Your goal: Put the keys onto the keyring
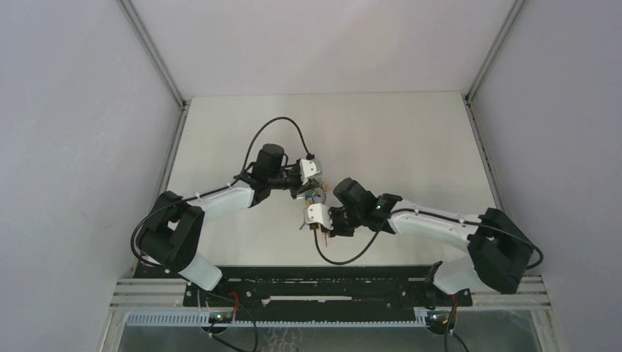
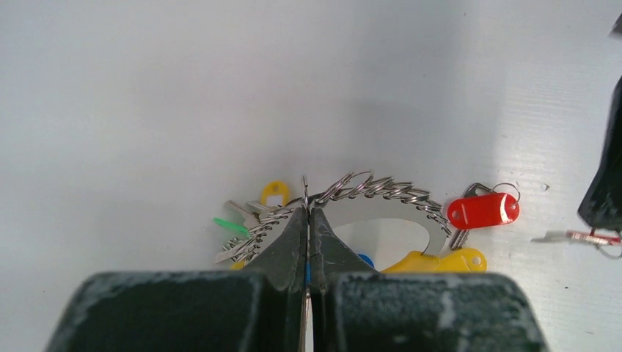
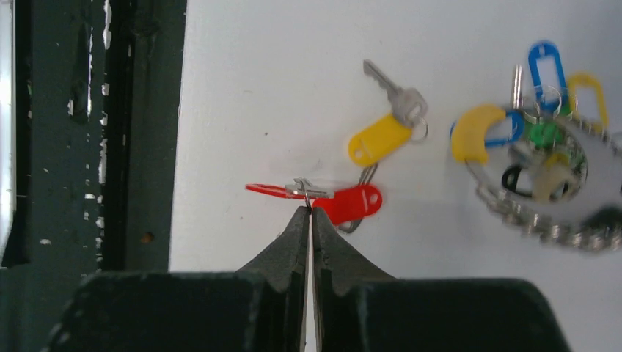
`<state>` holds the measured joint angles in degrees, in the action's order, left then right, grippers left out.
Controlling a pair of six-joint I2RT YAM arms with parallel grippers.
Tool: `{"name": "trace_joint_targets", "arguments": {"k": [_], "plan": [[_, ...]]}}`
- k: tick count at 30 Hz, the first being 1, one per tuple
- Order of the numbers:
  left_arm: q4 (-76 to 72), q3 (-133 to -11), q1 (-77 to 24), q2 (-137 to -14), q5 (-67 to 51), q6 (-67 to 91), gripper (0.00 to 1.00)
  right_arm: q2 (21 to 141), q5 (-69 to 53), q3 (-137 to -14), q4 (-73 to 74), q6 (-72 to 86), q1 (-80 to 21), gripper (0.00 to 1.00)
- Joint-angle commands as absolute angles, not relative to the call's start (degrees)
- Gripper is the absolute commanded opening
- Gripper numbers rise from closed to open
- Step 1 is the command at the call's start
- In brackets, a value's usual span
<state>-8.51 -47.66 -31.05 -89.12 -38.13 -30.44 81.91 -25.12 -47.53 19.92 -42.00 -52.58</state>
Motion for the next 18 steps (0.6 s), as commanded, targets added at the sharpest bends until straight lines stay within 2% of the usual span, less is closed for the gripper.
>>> {"name": "trace_joint_targets", "arguments": {"k": [1, 12, 18], "plan": [[-9.58, -47.75, -30.86, -86.24, -39.48, -30.27, 0.0, 74.52, -14.61, -44.26, 15.03, -20.9, -53.76, 0.0], [-9.58, -47.74, -30.8, -86.05, -39.64, -30.18, 0.0, 66.08, 7.31, -41.1, 29.78, 16.11, -55.79, 0.0], [-9.48, -47.72, -30.82, -85.85, -39.86, -29.99, 0.0, 63.55, 12.02, -41.33, 36.61, 25.79, -54.52, 0.0]]}}
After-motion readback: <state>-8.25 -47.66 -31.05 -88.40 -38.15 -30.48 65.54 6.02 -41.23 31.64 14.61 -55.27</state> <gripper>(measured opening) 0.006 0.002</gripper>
